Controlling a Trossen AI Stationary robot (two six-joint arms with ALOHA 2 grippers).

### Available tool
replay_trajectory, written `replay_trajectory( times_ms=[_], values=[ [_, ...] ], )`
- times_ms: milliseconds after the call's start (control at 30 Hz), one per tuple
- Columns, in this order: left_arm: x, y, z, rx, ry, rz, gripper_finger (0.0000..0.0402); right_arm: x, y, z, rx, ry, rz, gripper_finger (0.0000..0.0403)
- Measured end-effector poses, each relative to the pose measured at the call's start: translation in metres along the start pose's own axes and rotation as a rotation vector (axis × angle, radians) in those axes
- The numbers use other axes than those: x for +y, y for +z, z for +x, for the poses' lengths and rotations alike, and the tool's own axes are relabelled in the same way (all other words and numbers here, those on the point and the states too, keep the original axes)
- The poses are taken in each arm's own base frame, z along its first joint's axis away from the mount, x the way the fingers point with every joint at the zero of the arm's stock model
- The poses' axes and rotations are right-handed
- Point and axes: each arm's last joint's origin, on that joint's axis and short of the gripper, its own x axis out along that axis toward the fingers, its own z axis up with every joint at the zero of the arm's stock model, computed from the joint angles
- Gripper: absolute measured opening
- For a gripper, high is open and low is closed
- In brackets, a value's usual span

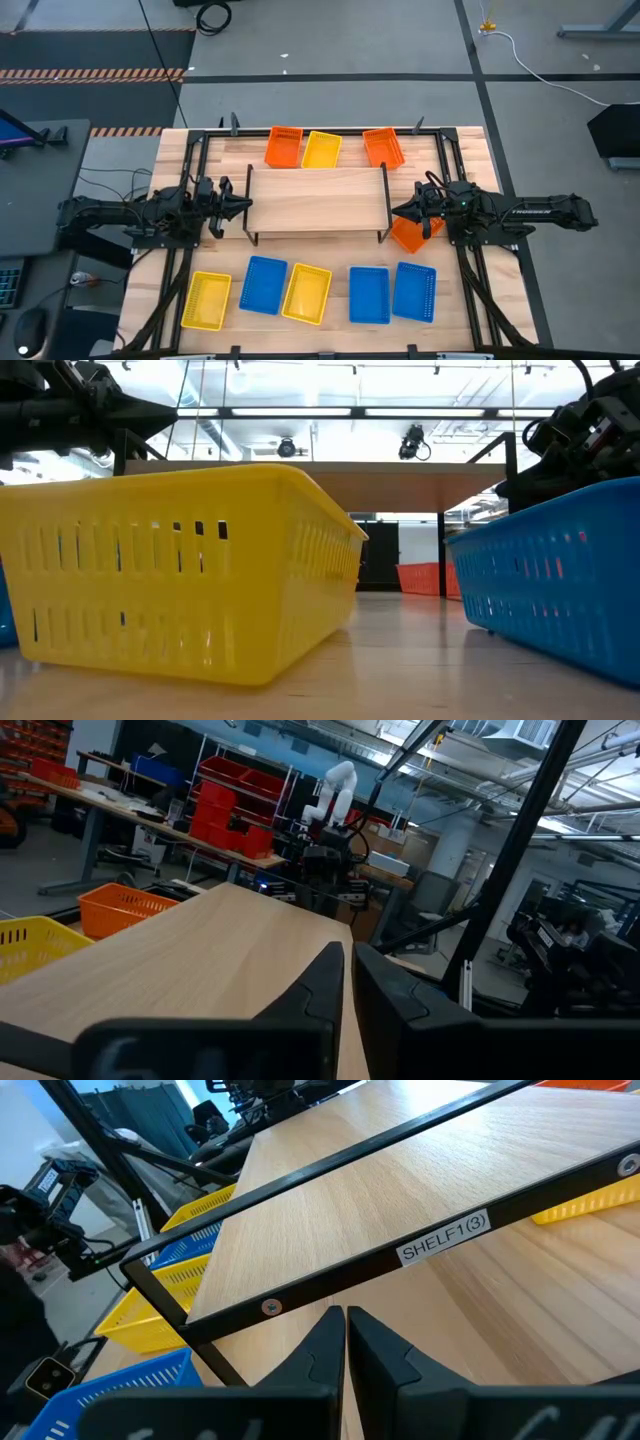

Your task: Stack baskets on shelf by color

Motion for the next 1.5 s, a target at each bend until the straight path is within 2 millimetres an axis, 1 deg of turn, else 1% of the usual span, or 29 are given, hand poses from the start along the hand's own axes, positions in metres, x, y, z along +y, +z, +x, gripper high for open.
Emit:
replay_trajectory(
  times_ms=[167, 367, 533, 600, 700, 767, 867, 933, 1000, 1100, 1167, 1233, 1333, 1433, 1500],
  values=[
    [0.0, 0.0, 0.0, -0.001, 0.0, 0.0, 0.0036, 0.0, 0.0, 0.0, 0.0, 0.0, 0.0, 0.0023],
    [0.0, 0.0, 0.0, 0.0, 0.0, 0.0, 0.0028, 0.0, 0.0, 0.0, 0.0, 0.0, 0.0, 0.0023],
    [0.0, 0.0, 0.0, -0.005, -0.001, 0.0, 0.0033, 0.0, 0.0, 0.0, 0.0, 0.0, 0.0, 0.0023],
    [-0.001, 0.004, 0.0, -0.042, -0.011, -0.005, 0.0036, 0.0, 0.0, 0.0, 0.0, 0.0, 0.0, 0.0023],
    [-0.004, 0.013, 0.0, -0.093, -0.032, -0.066, 0.0035, 0.0, 0.0, 0.0, 0.0, 0.0, 0.0, 0.0023],
    [-0.01, 0.027, 0.004, -0.093, -0.031, -0.087, 0.0032, 0.0, 0.0, 0.0, 0.0, 0.0, 0.0, 0.0023],
    [-0.024, 0.063, 0.013, -0.071, -0.02, -0.039, 0.0028, 0.0, 0.0, 0.0, 0.0, 0.0, 0.0, 0.0023],
    [-0.034, 0.087, 0.023, 0.001, 0.014, 0.06, 0.0028, 0.0, 0.0, 0.0, 0.0, 0.0, 0.0, 0.0023],
    [-0.04, 0.105, 0.036, 0.104, 0.083, 0.151, 0.0031, 0.0, 0.0, 0.0, 0.0, 0.0, 0.0, 0.0023],
    [-0.047, 0.127, 0.056, 0.209, 0.198, 0.189, 0.0036, 0.0, 0.0, 0.0, 0.0, 0.0, 0.0, 0.0023],
    [-0.051, 0.137, 0.069, 0.237, 0.236, 0.168, 0.0038, 0.0, 0.0, 0.0, -0.001, 0.0, -0.001, 0.0023],
    [-0.057, 0.148, 0.082, 0.222, 0.237, 0.132, 0.0039, 0.0, 0.002, 0.0, -0.023, -0.011, -0.019, 0.0023],
    [-0.065, 0.166, 0.097, 0.18, 0.232, 0.01, 0.0037, 0.001, 0.007, 0.0, -0.082, -0.008, -0.04, 0.0023],
    [-0.072, 0.183, 0.108, 0.132, 0.231, -0.143, 0.0033, 0.006, 0.018, -0.002, -0.188, 0.046, -0.028, 0.0023],
    [-0.076, 0.193, 0.114, 0.099, 0.225, -0.205, 0.0031, 0.009, 0.028, -0.005, -0.276, 0.077, -0.012, 0.0023]
  ],
)
